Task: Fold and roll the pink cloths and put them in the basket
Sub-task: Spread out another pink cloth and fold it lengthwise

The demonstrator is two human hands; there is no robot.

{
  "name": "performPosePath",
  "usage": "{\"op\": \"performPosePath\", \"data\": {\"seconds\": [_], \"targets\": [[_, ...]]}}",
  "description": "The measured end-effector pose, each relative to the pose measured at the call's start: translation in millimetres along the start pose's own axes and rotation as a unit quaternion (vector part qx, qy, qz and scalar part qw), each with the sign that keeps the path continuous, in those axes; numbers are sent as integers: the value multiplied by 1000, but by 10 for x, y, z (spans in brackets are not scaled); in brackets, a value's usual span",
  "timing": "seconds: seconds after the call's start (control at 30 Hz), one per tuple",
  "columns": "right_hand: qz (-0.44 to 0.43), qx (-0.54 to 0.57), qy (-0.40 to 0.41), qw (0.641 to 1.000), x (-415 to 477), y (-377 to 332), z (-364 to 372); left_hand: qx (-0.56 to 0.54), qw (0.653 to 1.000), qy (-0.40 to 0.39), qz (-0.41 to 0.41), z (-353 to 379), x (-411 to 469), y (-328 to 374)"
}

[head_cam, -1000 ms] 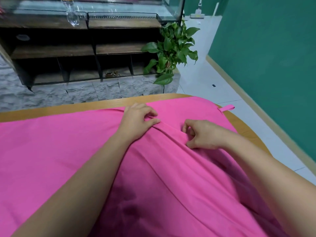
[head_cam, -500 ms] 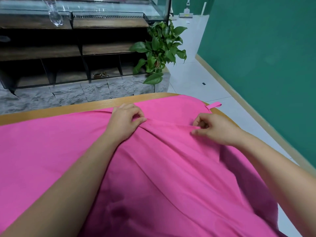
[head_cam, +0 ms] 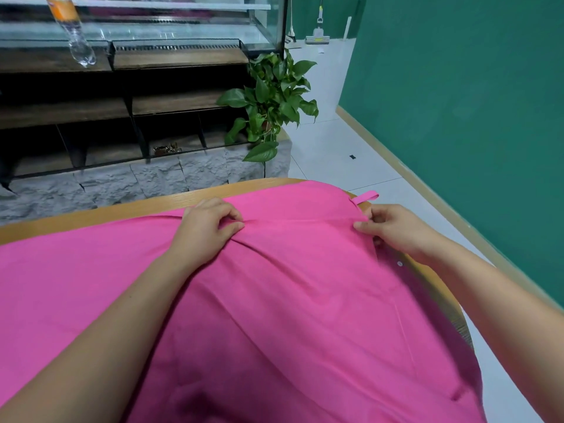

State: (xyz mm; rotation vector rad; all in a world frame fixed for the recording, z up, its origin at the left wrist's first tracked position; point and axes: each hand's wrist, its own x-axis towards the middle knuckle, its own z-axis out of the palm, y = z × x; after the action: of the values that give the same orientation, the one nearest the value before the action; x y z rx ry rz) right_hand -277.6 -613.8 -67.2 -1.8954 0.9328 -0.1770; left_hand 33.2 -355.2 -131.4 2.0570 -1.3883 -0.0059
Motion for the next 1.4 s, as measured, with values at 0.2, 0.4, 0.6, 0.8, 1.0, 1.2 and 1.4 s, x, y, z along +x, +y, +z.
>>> {"op": "performPosePath", "data": {"seconds": [0.2, 0.4, 0.6, 0.8, 1.0, 1.2, 1.4], "targets": [[-16, 10, 139, 990, 280, -121, 4, 19, 1000, 5, -14, -54, 160, 80], [-36, -39, 257, 965, 809, -357, 124, 42, 998, 17, -48, -133, 213, -5], [-43, -66, 264, 961, 1186, -320, 197, 35, 996, 33, -69, -121, 173, -107], [-69, -150, 270, 949, 1460, -357, 286, 49, 993, 46, -93, -181, 149, -229], [-59, -194, 280, 938, 1519, -164, 430, 58, 988, 53, -131, -265, 158, -394], [-98, -262, 300, 912, 1458, -97, 485, 59, 976, 88, -191, -262, 189, -450], [-81, -227, 297, 924, 1408, -104, 440, 81, 970, 109, -203, -251, 169, -438]]}}
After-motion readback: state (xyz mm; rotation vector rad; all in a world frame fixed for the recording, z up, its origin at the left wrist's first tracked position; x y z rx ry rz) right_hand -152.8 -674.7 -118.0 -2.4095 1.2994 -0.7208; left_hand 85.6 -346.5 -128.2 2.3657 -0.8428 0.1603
